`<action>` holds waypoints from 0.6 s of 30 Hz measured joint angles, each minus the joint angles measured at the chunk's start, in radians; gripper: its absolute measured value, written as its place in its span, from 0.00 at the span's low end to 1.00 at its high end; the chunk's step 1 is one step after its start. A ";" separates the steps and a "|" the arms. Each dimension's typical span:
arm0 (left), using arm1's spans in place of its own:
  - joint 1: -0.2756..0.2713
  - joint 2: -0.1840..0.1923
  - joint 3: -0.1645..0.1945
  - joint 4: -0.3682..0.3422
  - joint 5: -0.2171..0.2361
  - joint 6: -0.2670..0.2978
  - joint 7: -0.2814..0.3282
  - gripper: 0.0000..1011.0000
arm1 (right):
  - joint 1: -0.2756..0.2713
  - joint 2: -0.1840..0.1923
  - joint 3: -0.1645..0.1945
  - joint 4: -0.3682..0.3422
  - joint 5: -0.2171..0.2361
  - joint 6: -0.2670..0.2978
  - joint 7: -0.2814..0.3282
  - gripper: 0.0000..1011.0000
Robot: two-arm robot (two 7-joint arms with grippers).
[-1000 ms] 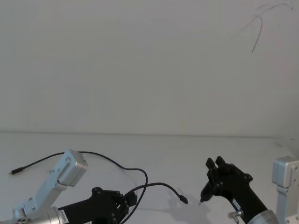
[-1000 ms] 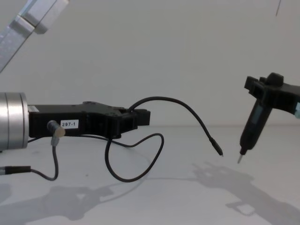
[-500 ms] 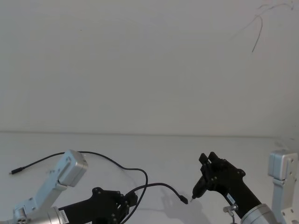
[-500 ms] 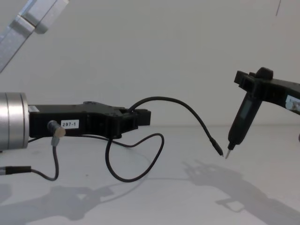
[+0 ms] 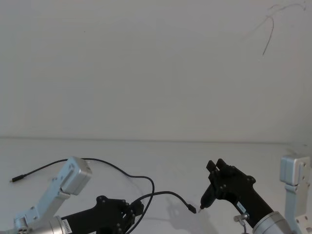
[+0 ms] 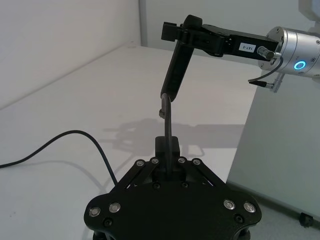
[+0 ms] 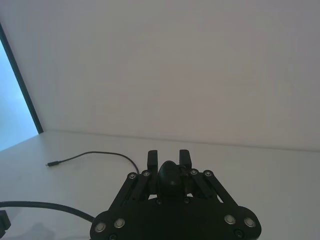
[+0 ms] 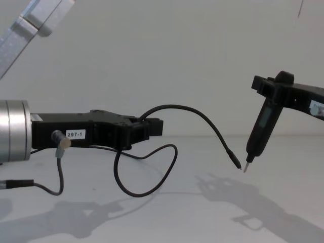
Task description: Pick up the data cable with the one hand.
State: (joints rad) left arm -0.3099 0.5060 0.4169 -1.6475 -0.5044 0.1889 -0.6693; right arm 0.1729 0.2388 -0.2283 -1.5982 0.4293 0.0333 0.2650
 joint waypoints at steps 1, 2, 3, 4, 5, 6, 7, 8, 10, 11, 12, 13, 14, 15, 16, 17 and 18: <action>0.000 0.000 0.000 0.000 0.000 0.000 0.000 0.03 | 0.000 0.004 -0.002 -0.003 0.000 0.004 0.001 0.25; 0.000 0.000 0.000 0.000 0.000 0.000 0.000 0.03 | 0.000 0.006 -0.003 -0.004 0.000 0.005 0.001 0.25; 0.000 0.000 0.000 0.000 0.000 0.000 0.000 0.03 | 0.000 0.008 -0.004 -0.006 0.000 0.007 0.001 0.25; 0.000 0.000 0.000 0.000 0.000 0.000 0.000 0.03 | 0.000 0.010 -0.005 -0.007 0.000 0.008 0.002 0.25; 0.000 0.000 0.000 0.000 0.000 0.000 0.000 0.03 | 0.000 0.014 -0.007 -0.010 0.000 0.012 0.003 0.25; 0.000 0.000 0.000 0.000 0.000 0.000 0.000 0.03 | 0.000 0.016 -0.008 -0.011 0.000 0.014 0.003 0.25; 0.000 0.000 0.000 0.000 0.000 0.000 0.000 0.03 | 0.000 0.018 -0.009 -0.013 0.000 0.016 0.004 0.25; 0.000 0.000 0.000 0.000 0.000 0.000 0.000 0.03 | 0.000 0.022 -0.012 -0.016 0.000 0.020 0.005 0.25; 0.000 0.000 0.000 0.000 0.000 0.000 0.000 0.03 | 0.000 0.025 -0.014 -0.019 0.000 0.024 0.006 0.25; 0.000 0.000 0.000 0.000 0.000 0.000 0.000 0.03 | 0.000 0.028 -0.015 -0.021 0.001 0.026 0.008 0.25; 0.000 0.000 0.000 0.000 0.000 0.000 0.000 0.03 | 0.000 0.029 -0.016 -0.023 0.002 0.028 0.009 0.25; 0.000 0.000 0.000 0.000 0.000 0.000 0.000 0.03 | 0.000 0.030 -0.017 -0.024 0.003 0.028 0.010 0.25; 0.000 0.000 0.000 0.000 0.000 0.000 0.000 0.03 | 0.000 0.032 -0.019 -0.026 0.004 0.029 0.011 0.25; 0.000 0.000 0.000 0.000 0.000 0.000 0.000 0.03 | 0.000 0.033 -0.020 -0.027 0.005 0.029 0.011 0.25; 0.000 0.000 0.000 0.000 0.000 0.000 0.000 0.03 | 0.000 0.034 -0.020 -0.027 0.006 0.029 0.012 0.25; 0.000 0.000 0.000 0.000 0.000 0.000 0.000 0.03 | 0.001 0.036 -0.022 -0.028 0.007 0.029 0.012 0.25; 0.000 0.000 0.000 0.000 0.000 0.000 0.000 0.03 | 0.001 0.036 -0.023 -0.028 0.008 0.029 0.013 0.25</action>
State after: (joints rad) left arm -0.3098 0.5060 0.4168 -1.6475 -0.5044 0.1889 -0.6692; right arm 0.1737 0.2750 -0.2510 -1.6266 0.4375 0.0624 0.2779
